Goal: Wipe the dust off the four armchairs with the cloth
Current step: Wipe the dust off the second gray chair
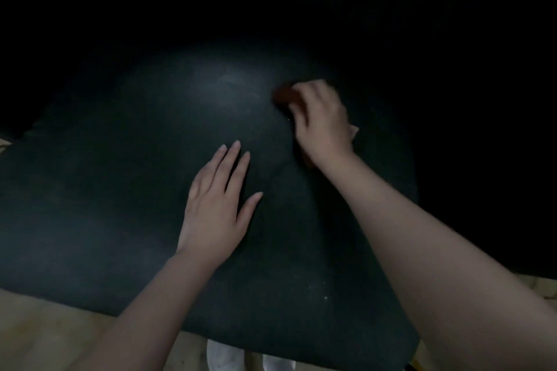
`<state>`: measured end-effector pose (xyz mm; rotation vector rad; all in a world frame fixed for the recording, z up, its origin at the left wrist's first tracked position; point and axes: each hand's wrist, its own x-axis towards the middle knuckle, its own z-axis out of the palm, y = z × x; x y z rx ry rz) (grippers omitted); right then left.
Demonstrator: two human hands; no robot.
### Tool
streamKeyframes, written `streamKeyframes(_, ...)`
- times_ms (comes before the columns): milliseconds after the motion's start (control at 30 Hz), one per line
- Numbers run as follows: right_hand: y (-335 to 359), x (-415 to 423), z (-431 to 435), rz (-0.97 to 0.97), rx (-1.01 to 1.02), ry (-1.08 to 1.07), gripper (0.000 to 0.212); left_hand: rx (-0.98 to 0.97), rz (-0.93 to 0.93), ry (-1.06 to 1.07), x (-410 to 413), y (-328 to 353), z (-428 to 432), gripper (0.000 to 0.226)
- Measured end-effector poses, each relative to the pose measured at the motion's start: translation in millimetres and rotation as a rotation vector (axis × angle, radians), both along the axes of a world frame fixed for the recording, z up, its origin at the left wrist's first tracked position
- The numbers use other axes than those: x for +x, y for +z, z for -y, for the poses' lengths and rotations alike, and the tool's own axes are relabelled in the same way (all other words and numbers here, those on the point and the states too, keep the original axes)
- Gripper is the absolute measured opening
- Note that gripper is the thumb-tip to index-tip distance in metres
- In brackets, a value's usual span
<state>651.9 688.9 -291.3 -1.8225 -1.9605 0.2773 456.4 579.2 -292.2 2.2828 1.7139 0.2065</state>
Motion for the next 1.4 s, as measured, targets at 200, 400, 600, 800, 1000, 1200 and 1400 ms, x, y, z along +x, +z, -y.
streamKeyframes(200,13.2,0.5,117.1,0.063,-0.106,0.534,0.026,0.011,-0.025,-0.046,-12.7,4.1,11.7,0.065)
streamKeyframes(400,16.1,61.7,126.5,0.085,-0.109,0.357,0.026,-0.035,-0.059,-0.104,-20.4,6.3,38.3,0.065)
streamKeyframes(600,9.0,10.7,69.1,0.015,-0.074,-0.062,0.025,-0.002,-0.079,-0.08,-25.3,5.9,60.4,0.062)
streamKeyframes(800,15.8,-32.5,165.8,0.044,-0.136,0.55,0.034,0.009,-0.09,-0.066,-42.9,10.4,81.5,0.06)
streamKeyframes(1000,23.6,30.0,228.1,0.217,-0.261,0.771,0.033,-0.049,-0.099,-0.081,-50.1,12.7,106.5,0.061)
streamKeyframes(1200,22.0,47.6,184.9,0.098,-0.21,0.225,0.027,-0.074,-0.065,-0.09,-39.9,12.1,130.6,0.061)
streamKeyframes(1400,12.6,7.9,185.7,0.021,-0.114,0.175,0.026,-0.066,-0.076,-0.04,-28.1,5.4,145.0,0.062)
